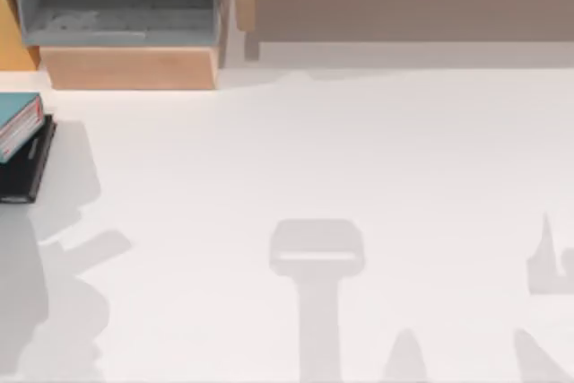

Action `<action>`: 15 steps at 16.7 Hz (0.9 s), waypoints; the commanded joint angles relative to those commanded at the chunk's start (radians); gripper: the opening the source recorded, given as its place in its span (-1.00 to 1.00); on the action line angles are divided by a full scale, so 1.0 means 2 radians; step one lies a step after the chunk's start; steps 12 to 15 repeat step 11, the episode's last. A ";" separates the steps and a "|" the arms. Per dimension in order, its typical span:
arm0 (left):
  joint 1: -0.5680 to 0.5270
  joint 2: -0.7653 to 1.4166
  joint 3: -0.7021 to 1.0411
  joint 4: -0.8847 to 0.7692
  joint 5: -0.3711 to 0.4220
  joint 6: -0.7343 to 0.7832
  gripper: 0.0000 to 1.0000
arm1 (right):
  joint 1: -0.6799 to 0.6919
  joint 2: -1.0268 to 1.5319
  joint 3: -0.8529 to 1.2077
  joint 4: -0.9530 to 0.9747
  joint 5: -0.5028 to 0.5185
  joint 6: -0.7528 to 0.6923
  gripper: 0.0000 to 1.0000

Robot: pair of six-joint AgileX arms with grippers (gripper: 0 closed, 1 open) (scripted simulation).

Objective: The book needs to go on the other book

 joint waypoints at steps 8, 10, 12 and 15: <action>0.000 0.000 0.000 0.000 0.000 0.000 1.00 | 0.000 0.000 0.000 0.000 0.000 0.000 1.00; 0.000 0.000 0.000 0.000 0.000 0.000 1.00 | 0.000 0.000 0.000 0.000 0.000 0.000 1.00; 0.000 0.000 0.000 0.000 0.000 0.000 1.00 | 0.000 0.000 0.000 0.000 0.000 0.000 1.00; 0.000 0.000 0.000 0.000 0.000 0.000 1.00 | 0.000 0.000 0.000 0.000 0.000 0.000 1.00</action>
